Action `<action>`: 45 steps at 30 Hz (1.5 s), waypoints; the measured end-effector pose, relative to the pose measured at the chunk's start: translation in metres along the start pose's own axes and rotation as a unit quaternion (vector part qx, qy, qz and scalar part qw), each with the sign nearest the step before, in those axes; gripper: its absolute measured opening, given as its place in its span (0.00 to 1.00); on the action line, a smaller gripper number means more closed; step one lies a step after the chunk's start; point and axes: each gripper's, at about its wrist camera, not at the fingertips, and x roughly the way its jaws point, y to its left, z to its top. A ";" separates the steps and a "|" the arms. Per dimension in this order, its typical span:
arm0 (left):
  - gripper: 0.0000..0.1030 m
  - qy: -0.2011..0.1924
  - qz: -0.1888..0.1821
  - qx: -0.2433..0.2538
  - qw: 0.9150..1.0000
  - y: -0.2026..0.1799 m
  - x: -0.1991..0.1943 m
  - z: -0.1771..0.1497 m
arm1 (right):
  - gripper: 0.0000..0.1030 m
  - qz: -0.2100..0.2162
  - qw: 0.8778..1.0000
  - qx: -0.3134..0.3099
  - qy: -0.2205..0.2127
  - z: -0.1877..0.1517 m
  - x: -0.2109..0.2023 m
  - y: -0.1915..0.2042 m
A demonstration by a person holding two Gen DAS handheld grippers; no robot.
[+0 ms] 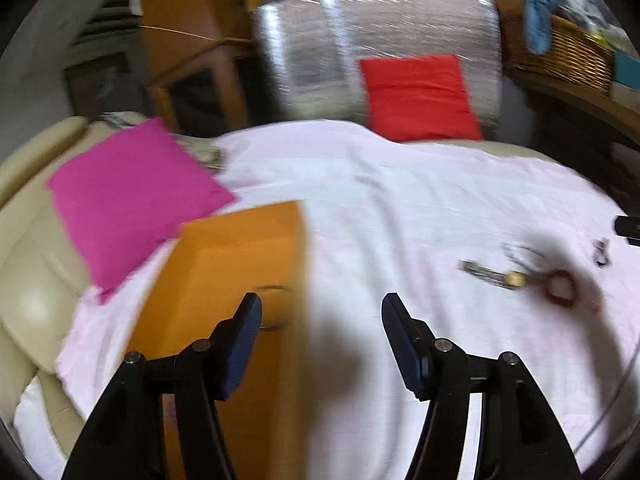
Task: Organize jewelry
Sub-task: 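Grasp the red bead bracelet with left tool while right tool grasps the black cord loop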
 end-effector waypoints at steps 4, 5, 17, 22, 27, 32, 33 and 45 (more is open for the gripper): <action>0.62 0.021 -0.040 0.025 0.999 -0.040 0.015 0.006 | 0.71 -0.007 0.998 0.065 0.009 0.001 0.002 -0.054; 0.62 0.023 -0.045 0.031 0.998 -0.048 0.018 0.007 | 0.71 -0.005 0.997 0.078 0.013 0.001 0.003 -0.065; 0.62 0.076 -0.162 0.092 0.980 -0.159 0.051 0.006 | 0.70 -0.043 0.984 0.169 0.032 0.008 0.016 -0.162; 0.62 0.104 -0.202 0.082 0.971 -0.181 0.064 0.006 | 0.70 -0.038 0.982 0.181 0.046 0.014 0.041 -0.169; 0.62 0.134 -0.227 0.059 0.963 -0.196 0.083 0.006 | 0.64 -0.054 0.982 0.172 0.058 0.021 0.066 -0.163; 0.62 0.147 -0.247 0.031 0.957 -0.201 0.092 0.006 | 0.62 -0.064 0.980 0.184 0.046 0.029 0.082 -0.170; 0.62 0.147 -0.253 0.028 0.956 -0.204 0.093 0.006 | 0.60 -0.064 0.980 0.183 0.043 0.030 0.083 -0.170; 0.09 0.138 -0.272 0.048 0.951 -0.216 0.093 0.005 | 0.12 -0.087 0.986 0.134 0.041 0.034 0.081 -0.155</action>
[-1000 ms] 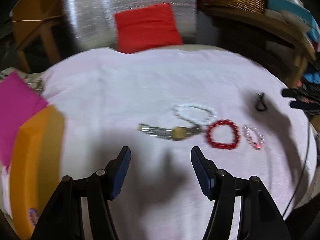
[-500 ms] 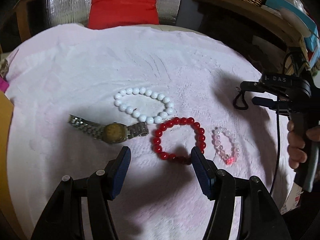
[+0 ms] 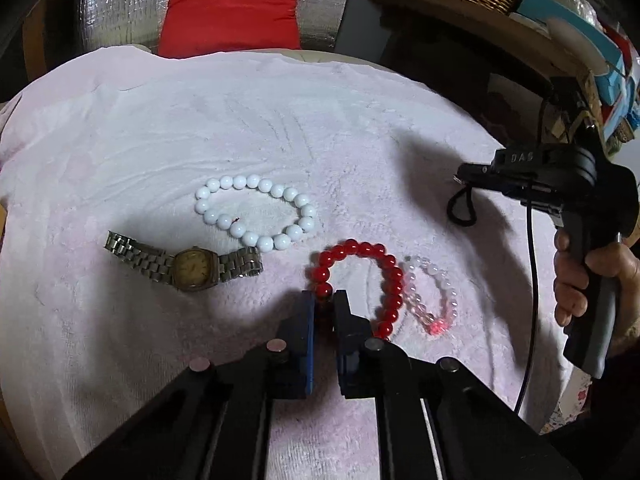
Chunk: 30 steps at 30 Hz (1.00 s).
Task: Organize jewelry
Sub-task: 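Grasp the red bead bracelet with left tool while right tool grasps the black cord loop, then carry both items into the orange box and open both tools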
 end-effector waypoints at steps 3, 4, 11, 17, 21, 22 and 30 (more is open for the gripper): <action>0.09 -0.009 -0.002 0.012 1.000 0.001 -0.014 -0.005 | 0.12 0.018 1.000 0.001 -0.018 -0.002 -0.022 -0.002; 0.09 -0.013 -0.004 0.013 1.000 0.002 -0.019 -0.006 | 0.12 0.027 0.999 0.003 -0.022 -0.002 -0.026 -0.003; 0.09 -0.046 -0.010 0.013 0.999 0.018 -0.063 -0.013 | 0.12 0.085 0.995 0.003 -0.051 -0.008 -0.066 0.006; 0.09 -0.066 0.002 0.008 0.998 0.038 -0.095 -0.023 | 0.12 0.116 0.991 -0.021 -0.064 -0.012 -0.079 0.042; 0.09 -0.082 0.010 -0.008 0.997 0.054 -0.118 -0.032 | 0.12 0.135 0.988 -0.041 -0.064 -0.020 -0.084 0.072; 0.09 -0.089 0.013 -0.012 0.996 0.059 -0.126 -0.035 | 0.12 0.140 0.987 -0.046 -0.063 -0.022 -0.085 0.078; 0.09 -0.155 0.033 -0.054 0.986 0.100 -0.189 -0.056 | 0.12 0.191 0.975 -0.106 -0.050 -0.055 -0.096 0.168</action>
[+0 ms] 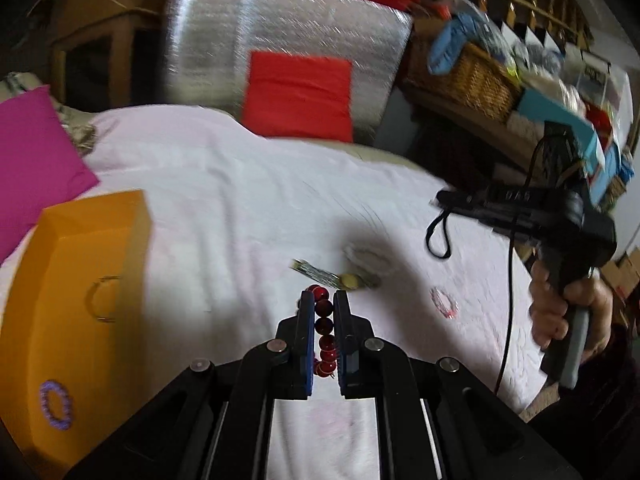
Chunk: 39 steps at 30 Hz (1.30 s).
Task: Organize jewelry
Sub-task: 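Carry both items into the orange box and open both tools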
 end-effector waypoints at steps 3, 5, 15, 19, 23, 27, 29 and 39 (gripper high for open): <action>0.09 -0.032 0.020 -0.014 0.999 0.021 -0.027 0.002 | 0.12 0.029 0.999 -0.021 0.010 -0.007 0.014 0.041; 0.09 -0.050 0.040 -0.027 0.998 0.041 -0.044 0.000 | 0.12 0.051 0.998 -0.042 0.020 -0.013 0.027 0.075; 0.09 -0.031 0.194 -0.115 0.974 0.150 -0.063 -0.025 | 0.12 0.126 0.982 -0.110 0.092 -0.069 0.114 0.228; 0.09 0.013 0.237 -0.142 0.961 0.178 -0.049 -0.038 | 0.12 0.127 0.978 -0.111 0.122 -0.093 0.144 0.246; 0.10 0.033 0.264 -0.173 0.948 0.197 -0.040 -0.045 | 0.20 0.118 0.974 -0.095 0.168 -0.110 0.172 0.250; 0.29 0.017 0.268 -0.175 0.947 0.193 -0.039 -0.042 | 0.32 0.121 0.978 -0.074 0.154 -0.100 0.160 0.229; 0.39 0.006 0.267 -0.156 0.951 0.180 -0.036 -0.035 | 0.49 0.112 0.982 -0.070 0.132 -0.089 0.144 0.211; 0.39 -0.009 0.230 -0.044 0.972 0.091 0.007 -0.005 | 0.52 -0.005 0.998 -0.016 0.057 -0.046 0.038 0.059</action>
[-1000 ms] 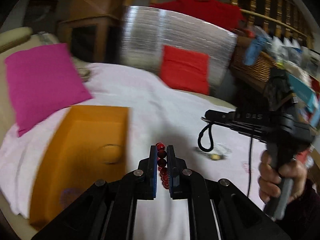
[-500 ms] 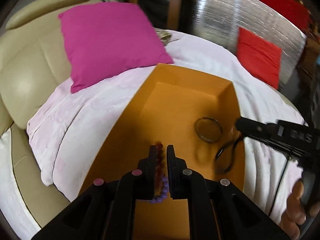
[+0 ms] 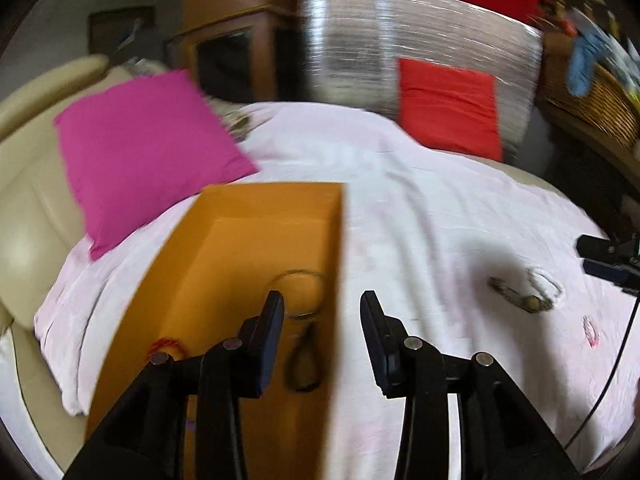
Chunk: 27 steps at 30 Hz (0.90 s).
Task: Organize jewelry
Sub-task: 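Carry both items into the orange box and open both tools, then grasp the gold watch with left tool while right tool grasps the pink bead bracelet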
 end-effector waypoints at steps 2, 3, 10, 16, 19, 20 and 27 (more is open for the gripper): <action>0.39 -0.001 -0.012 0.017 1.000 -0.022 0.003 0.002 | 0.52 -0.015 1.000 0.024 -0.008 0.001 -0.019 -0.033; 0.39 0.001 -0.017 0.023 1.000 -0.031 0.005 0.004 | 0.52 -0.027 0.999 0.039 -0.010 0.000 -0.030 -0.054; 0.39 0.015 -0.045 0.075 0.996 -0.094 0.024 0.005 | 0.52 -0.055 0.994 0.099 -0.003 -0.006 -0.057 -0.135; 0.39 0.036 -0.066 0.109 0.991 -0.136 0.038 0.001 | 0.52 -0.062 0.991 0.118 0.034 -0.015 -0.054 -0.171; 0.39 0.043 -0.075 0.119 0.989 -0.153 0.043 0.001 | 0.52 -0.056 0.990 0.122 0.046 -0.019 -0.047 -0.180; 0.39 0.046 -0.077 0.123 0.988 -0.158 0.045 0.000 | 0.52 -0.054 0.990 0.123 0.051 -0.020 -0.045 -0.182; 0.40 0.068 -0.082 0.136 0.985 -0.176 0.058 -0.002 | 0.52 -0.045 0.989 0.122 0.077 -0.026 -0.029 -0.187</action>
